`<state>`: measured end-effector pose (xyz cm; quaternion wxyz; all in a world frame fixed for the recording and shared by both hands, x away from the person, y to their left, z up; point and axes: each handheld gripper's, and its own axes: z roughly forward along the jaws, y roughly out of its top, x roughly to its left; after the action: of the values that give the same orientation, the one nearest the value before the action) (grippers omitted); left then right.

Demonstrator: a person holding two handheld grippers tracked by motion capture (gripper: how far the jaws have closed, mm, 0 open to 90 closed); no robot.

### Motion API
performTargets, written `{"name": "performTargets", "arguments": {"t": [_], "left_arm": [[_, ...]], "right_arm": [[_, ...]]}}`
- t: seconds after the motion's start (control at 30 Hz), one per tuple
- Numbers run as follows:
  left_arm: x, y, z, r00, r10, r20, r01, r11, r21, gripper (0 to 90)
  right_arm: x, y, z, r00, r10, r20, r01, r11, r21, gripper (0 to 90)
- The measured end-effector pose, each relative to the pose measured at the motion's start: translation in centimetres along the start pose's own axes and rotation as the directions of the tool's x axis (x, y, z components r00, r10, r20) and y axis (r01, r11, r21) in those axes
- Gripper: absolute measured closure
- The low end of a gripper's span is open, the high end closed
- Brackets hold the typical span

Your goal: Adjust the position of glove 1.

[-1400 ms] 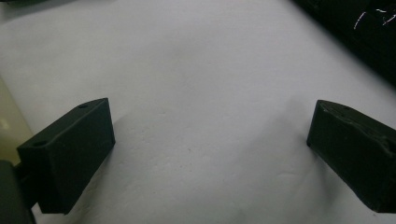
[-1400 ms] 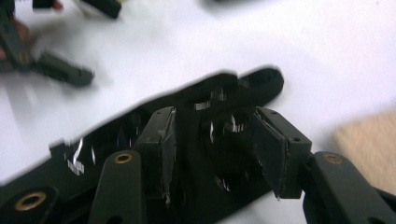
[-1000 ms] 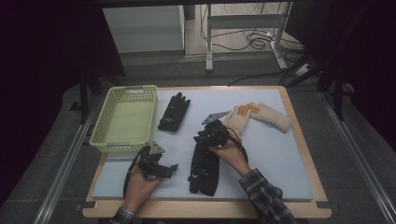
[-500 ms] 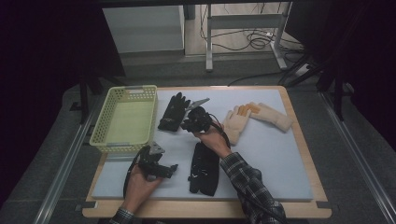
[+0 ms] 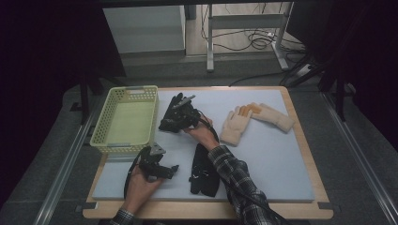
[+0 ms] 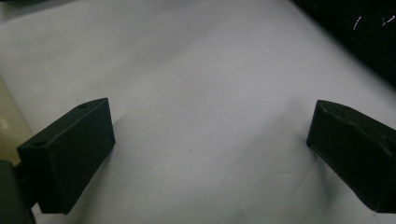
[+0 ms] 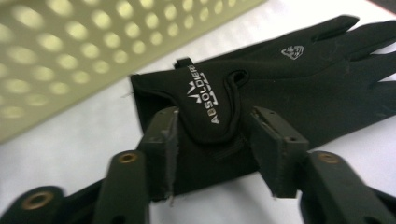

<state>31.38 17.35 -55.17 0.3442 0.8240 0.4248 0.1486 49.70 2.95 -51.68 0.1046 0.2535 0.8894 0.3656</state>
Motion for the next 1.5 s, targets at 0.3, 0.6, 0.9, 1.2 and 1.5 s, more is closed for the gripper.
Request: {"name": "performTargets", "arguments": {"t": [0.3, 0.6, 0.9, 1.2, 1.5], "left_arm": [[0.0, 0.0, 0.0, 1.0000, 0.000, 0.000, 0.000, 1.0000, 0.000, 0.8], [0.0, 0.0, 0.0, 1.0000, 0.000, 0.000, 0.000, 1.0000, 0.000, 0.8], [0.0, 0.0, 0.0, 1.0000, 0.001, 0.000, -0.001, 1.0000, 0.000, 0.8], [0.0, 0.0, 0.0, 1.0000, 0.001, 0.000, -0.001, 1.0000, 0.000, 0.9], [0.0, 0.0, 0.0, 1.0000, 0.005, -0.002, -0.005, 1.0000, 0.003, 0.9]], "right_arm": [[0.2, -0.5, 1.5, 0.9993, -0.015, 0.034, 0.013, 0.999, 0.034, 63.2], [0.3, -0.5, 1.1, 0.9986, -0.018, 0.049, 0.017, 1.000, 0.024, 72.9], [0.7, 0.1, -1.3, 0.9964, -0.056, 0.063, 0.057, 0.998, -0.020, 83.6], [0.5, -0.3, -4.4, 0.9990, -0.031, 0.031, 0.033, 0.997, -0.068, 84.0], [1.2, -0.9, -8.6, 0.9988, -0.045, 0.021, 0.047, 0.991, -0.123, 84.0]]}}
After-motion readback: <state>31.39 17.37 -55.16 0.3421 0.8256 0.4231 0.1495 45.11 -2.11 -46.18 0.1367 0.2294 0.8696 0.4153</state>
